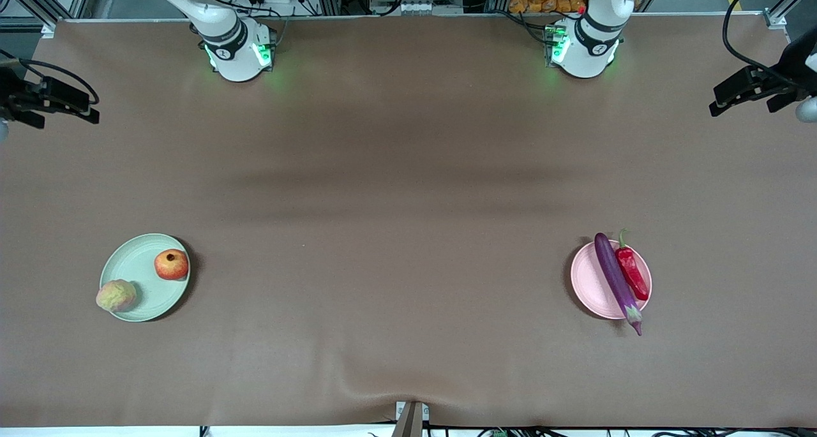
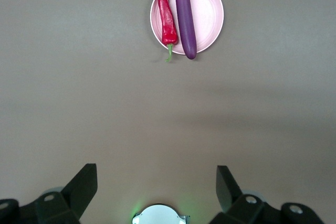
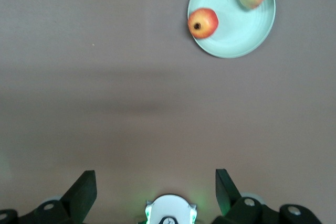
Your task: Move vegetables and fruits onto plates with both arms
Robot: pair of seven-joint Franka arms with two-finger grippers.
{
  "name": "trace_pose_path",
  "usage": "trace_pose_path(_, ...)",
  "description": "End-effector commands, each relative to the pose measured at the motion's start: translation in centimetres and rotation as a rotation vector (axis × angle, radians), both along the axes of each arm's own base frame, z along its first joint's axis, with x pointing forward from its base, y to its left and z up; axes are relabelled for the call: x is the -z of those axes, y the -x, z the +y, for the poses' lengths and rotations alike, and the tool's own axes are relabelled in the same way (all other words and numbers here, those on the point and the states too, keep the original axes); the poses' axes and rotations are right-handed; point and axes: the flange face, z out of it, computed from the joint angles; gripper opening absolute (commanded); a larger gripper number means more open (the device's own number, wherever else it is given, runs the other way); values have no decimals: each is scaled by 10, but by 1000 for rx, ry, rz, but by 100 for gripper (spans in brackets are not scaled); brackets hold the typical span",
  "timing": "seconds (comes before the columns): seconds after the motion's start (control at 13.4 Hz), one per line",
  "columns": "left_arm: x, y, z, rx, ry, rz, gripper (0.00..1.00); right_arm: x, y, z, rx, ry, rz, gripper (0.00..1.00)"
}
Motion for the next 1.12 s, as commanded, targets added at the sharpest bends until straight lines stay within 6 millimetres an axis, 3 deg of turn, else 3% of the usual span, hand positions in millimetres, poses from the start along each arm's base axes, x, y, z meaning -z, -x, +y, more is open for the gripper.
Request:
trace_pose_path(0.0,-23,7,0,-19,16,-26,100,-14,8,4,67,38,10,100)
trace_pose_path(1.04,-28,8,3,-24,14,-32,100,-13,-1,-6,93,44,-35,100)
